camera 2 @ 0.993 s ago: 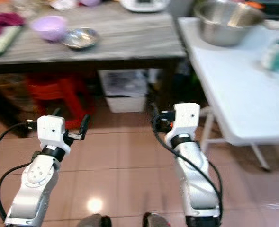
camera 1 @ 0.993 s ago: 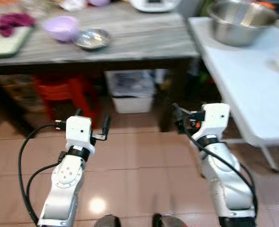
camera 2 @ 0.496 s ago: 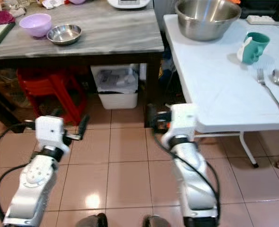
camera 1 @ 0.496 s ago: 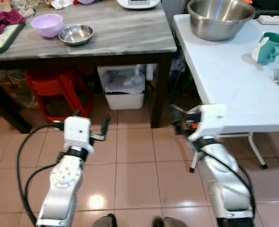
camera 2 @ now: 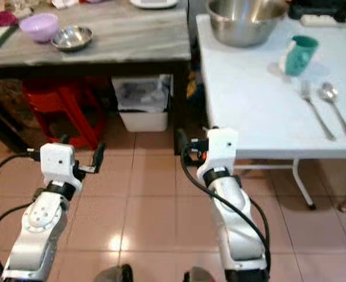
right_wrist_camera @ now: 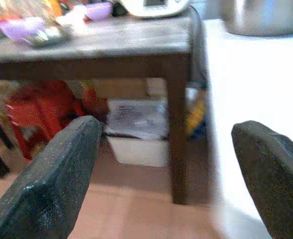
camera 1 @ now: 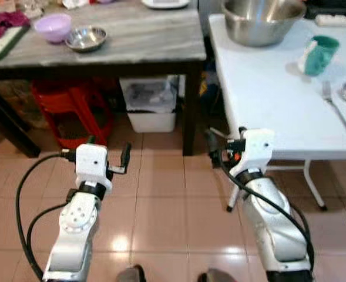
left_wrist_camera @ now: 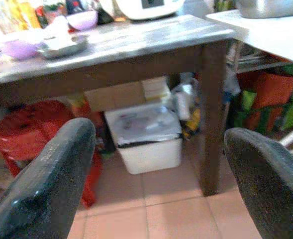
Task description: Setting the table
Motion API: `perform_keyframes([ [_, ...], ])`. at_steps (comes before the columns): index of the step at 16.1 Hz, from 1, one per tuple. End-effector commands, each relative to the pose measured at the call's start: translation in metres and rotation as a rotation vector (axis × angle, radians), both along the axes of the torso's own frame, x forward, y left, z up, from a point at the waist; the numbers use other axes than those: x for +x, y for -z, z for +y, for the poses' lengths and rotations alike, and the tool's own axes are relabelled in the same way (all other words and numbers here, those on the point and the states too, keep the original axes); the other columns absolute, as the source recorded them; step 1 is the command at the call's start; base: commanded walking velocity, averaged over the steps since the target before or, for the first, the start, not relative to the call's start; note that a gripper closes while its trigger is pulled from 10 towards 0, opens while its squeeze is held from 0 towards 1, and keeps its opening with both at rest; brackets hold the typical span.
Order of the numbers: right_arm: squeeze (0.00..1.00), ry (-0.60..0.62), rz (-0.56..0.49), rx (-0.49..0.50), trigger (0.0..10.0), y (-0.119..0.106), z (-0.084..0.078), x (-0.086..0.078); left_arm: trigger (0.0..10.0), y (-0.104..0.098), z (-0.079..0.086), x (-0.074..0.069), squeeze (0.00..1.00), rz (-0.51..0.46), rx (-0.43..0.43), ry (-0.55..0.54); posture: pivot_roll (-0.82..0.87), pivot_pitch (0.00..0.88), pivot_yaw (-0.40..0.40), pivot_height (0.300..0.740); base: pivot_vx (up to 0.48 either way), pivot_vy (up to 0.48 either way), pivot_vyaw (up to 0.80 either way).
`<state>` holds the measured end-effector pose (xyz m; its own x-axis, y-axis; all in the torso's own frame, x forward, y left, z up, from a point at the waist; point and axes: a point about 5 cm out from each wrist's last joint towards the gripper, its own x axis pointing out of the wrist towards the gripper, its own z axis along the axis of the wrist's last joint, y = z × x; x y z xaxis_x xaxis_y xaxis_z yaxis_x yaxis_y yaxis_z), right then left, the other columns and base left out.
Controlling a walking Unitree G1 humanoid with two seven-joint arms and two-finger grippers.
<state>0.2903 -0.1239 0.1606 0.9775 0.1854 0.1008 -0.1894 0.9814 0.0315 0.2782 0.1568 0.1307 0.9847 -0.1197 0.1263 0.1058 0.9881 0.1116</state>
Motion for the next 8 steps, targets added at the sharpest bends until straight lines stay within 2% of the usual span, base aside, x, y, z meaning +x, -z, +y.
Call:
perform_keyframes([
  [1,0.0,0.016,-0.008,0.0,10.0,-0.0017,-0.0025,0.0003,10.0,0.0013,-0.0008,-0.001,0.0,0.007,0.012,0.011,-0.09,0.195,0.044,0.74,0.0,-0.315,0.0],
  [3,0.0,0.018,-0.009,0.001,10.0,-0.0015,-0.0023,0.0002,10.0,0.0011,-0.0006,-0.0009,0.0,0.006,0.012,0.011,-0.09,0.195,0.044,0.74,0.0,-0.306,0.0],
  [8,0.0,0.024,-0.008,0.001,10.0,-0.0007,-0.0031,0.0008,10.0,-0.002,-0.0011,-0.0009,0.0,-0.012,-0.014,0.02,-0.09,0.195,0.046,0.74,0.0,0.0,0.0],
])
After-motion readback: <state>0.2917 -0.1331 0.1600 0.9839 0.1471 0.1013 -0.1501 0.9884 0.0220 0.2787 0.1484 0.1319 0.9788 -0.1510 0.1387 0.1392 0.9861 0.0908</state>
